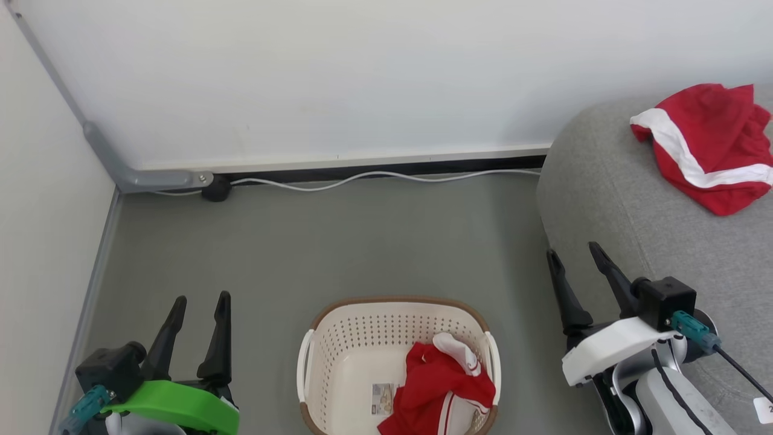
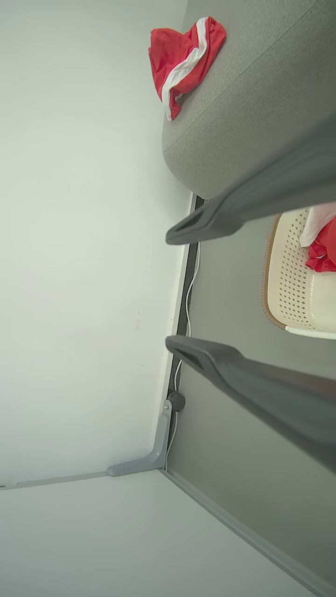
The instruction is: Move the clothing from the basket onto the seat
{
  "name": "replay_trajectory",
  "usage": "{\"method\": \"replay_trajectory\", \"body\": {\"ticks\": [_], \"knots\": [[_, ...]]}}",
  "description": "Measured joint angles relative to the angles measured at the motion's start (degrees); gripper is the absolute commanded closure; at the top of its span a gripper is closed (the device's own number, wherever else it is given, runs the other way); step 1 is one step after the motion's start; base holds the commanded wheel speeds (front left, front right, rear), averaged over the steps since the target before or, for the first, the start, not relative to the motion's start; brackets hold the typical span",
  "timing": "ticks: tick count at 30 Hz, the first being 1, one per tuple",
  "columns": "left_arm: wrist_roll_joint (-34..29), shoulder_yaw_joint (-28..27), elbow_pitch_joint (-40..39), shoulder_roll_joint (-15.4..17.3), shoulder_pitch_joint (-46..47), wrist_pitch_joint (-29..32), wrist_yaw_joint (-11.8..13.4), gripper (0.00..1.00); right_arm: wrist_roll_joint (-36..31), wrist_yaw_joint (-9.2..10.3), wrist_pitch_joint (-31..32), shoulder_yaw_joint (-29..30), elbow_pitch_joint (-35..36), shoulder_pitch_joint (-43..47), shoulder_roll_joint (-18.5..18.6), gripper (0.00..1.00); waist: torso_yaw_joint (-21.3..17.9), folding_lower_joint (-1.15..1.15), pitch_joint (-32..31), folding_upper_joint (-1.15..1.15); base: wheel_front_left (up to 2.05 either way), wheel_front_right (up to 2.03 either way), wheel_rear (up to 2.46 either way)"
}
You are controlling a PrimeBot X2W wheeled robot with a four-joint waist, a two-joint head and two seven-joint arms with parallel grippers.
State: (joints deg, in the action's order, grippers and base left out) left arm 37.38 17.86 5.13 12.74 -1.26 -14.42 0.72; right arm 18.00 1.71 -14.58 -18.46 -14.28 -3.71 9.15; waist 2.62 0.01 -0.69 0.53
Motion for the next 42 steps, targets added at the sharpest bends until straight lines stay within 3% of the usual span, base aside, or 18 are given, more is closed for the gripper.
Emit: {"method": "replay_trajectory", "body": {"ticks": [14,21,33,42], "knots": [[-0.37,0.56,-5.00,0.00,-1.92,-0.01,-0.04,0.00,-1.42,1.43,0.00,0.73,5.66,1.40,1.13,0.00,-2.37,0.00,0.88,0.00,0.00,0.00,0.00],[-2.57,4.23,-6.01,0.01,-1.48,0.93,-1.22,0.00,-2.27,2.30,0.00,3.44,10.54,-0.73,2.20,0.00,-3.32,0.00,5.41,0.00,0.00,0.00,0.00],[-5.15,15.04,-3.77,-1.40,5.89,8.94,-5.34,0.00,-2.86,2.96,0.00,5.95,16.15,-6.91,2.83,0.00,-5.74,0.00,15.39,0.00,0.00,0.00,0.00],[-5.14,16.58,-1.15,-3.14,11.10,13.43,-5.83,0.00,-2.93,2.96,-0.01,6.26,19.05,-11.15,1.20,0.00,-7.95,0.00,22.55,0.00,0.00,0.00,0.00]]}}
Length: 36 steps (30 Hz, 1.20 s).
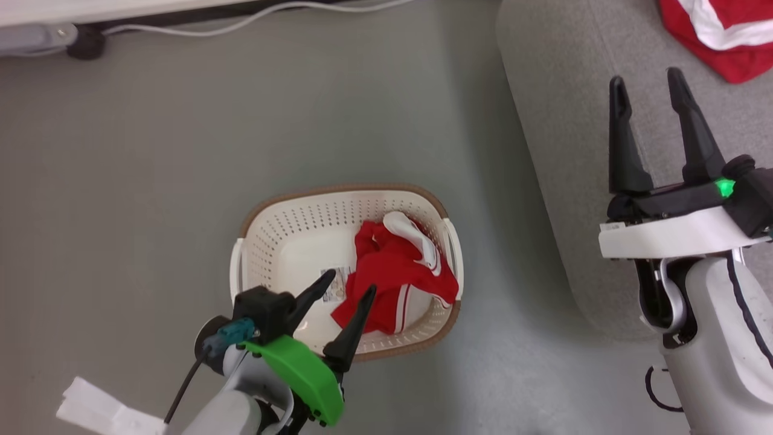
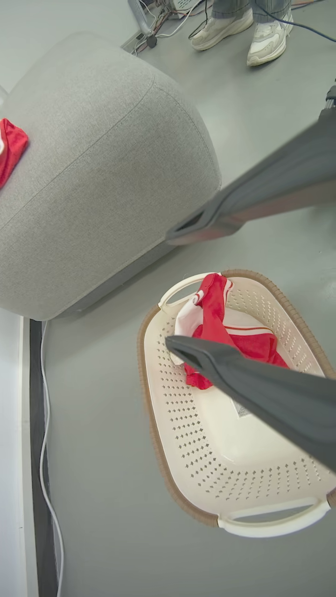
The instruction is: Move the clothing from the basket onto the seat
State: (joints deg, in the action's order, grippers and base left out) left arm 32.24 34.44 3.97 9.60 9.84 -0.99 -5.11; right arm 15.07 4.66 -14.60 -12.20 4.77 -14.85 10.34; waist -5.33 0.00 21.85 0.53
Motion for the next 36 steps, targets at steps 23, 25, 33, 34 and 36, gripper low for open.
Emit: {"method": "replay_trajectory", "body": {"ticks": [23,25,33,34,36], "knots": [[0.77,4.13,5.82,-0.83,12.37,9.32,-1.25,0.00,-0.56,-0.62,0.00,1.66,4.02,-8.64,-4.58,0.00,-7.45,0.00,16.10,0.00,0.00,0.00,0.00],[0.76,4.32,6.16,-0.85,13.60,9.92,-1.26,0.00,-0.59,-0.63,0.00,1.70,4.08,-9.06,-4.93,0.00,-8.11,0.00,17.18,0.00,0.00,0.00,0.00],[-1.09,4.93,7.15,-1.11,17.13,12.14,-1.26,0.00,-0.58,-1.49,0.00,1.89,4.60,-11.12,-6.09,0.00,-10.46,-0.01,21.19,0.00,0.00,0.00,0.00],[-1.25,4.94,7.39,-1.10,17.61,12.55,-1.26,0.00,-0.58,-1.62,0.00,1.90,4.65,-11.32,-6.25,0.00,-10.76,-0.01,21.66,0.00,0.00,0.00,0.00],[-1.32,5.00,7.88,-1.10,18.55,13.07,-1.26,0.00,-0.55,-1.63,0.00,1.91,4.70,-11.78,-6.54,0.00,-11.36,-0.01,22.59,0.00,0.00,0.00,0.00]]}}
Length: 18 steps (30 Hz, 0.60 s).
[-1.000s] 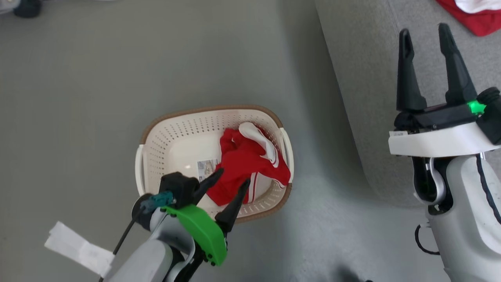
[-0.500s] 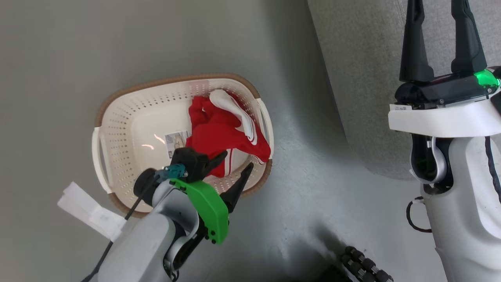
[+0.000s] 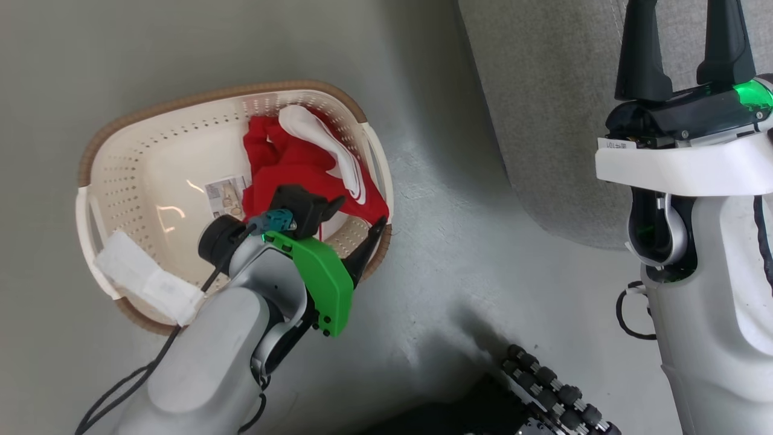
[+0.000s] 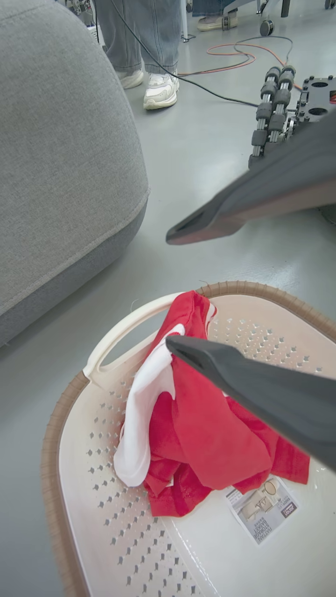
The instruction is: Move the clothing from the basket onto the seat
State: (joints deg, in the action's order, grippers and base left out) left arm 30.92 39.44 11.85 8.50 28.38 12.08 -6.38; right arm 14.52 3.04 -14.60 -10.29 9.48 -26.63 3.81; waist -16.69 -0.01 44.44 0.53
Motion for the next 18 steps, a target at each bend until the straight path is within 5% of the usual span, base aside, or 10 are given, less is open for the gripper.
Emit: {"method": "replay_trajectory", "body": {"ticks": [18], "knots": [[-1.94,-2.76,5.83,0.30,5.88,1.22,2.04,0.00,0.18,-0.51,0.00,1.65,-0.59,-1.09,-0.76,0.00,-4.63,0.00,5.22,0.00,0.00,0.00,0.00]]}}
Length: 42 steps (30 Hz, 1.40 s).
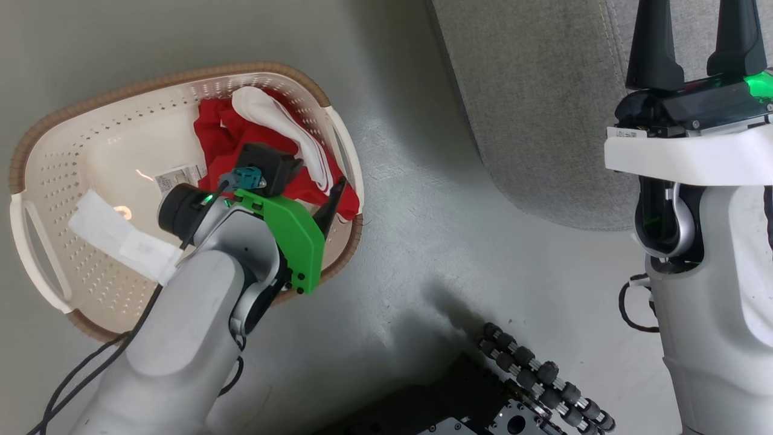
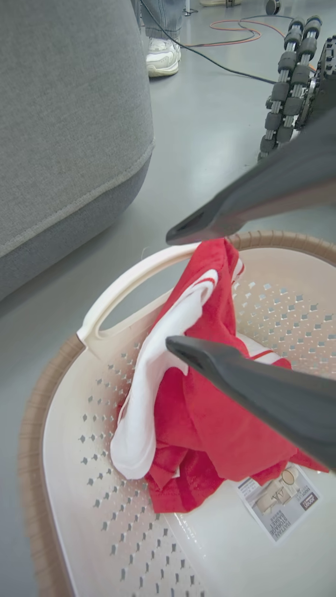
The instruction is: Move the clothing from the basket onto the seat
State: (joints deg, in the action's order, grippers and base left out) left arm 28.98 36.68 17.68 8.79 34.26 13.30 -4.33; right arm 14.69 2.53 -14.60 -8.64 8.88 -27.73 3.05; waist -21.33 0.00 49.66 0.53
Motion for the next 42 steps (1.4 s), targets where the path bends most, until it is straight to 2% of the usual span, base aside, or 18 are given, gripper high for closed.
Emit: {"method": "replay_trajectory", "body": {"ticks": [16,32,33,34,36,42], "knots": [[-0.53,-0.55,4.05,-0.42,1.59,-0.73,0.89,0.00,-0.01,-1.00,0.00,0.86,-0.05,0.01,-0.24,0.00,0.34,0.00,1.63,0.00,0.00,0.00,0.00],[-0.53,0.55,8.26,-1.25,3.39,-1.25,0.18,0.00,-0.03,-1.53,0.00,1.89,-0.14,0.01,-0.34,0.00,0.75,0.00,3.54,0.00,0.00,0.00,0.00],[-0.52,0.78,8.48,-1.32,3.42,-1.25,-0.22,0.05,-0.03,-1.64,0.00,1.89,-0.16,0.00,-0.34,0.00,0.82,0.00,3.53,0.00,0.00,0.00,0.00],[-0.51,1.01,8.67,-1.44,3.46,-1.26,-0.29,0.46,-0.03,-1.71,0.00,1.89,-0.19,0.00,-0.34,0.00,0.90,0.00,3.51,0.00,0.00,0.00,0.00],[-0.47,1.58,9.00,-1.77,3.54,-1.32,-0.79,1.00,-0.02,-2.01,0.00,1.89,-0.27,-0.01,-0.35,0.00,1.05,0.00,3.45,0.00,0.00,0.00,0.00],[1.91,2.19,10.11,-2.87,3.54,-3.55,-1.60,1.00,-0.12,-2.00,0.00,3.12,-1.45,-0.01,-0.40,0.00,1.62,0.00,2.30,0.00,0.00,0.00,0.00]]}}
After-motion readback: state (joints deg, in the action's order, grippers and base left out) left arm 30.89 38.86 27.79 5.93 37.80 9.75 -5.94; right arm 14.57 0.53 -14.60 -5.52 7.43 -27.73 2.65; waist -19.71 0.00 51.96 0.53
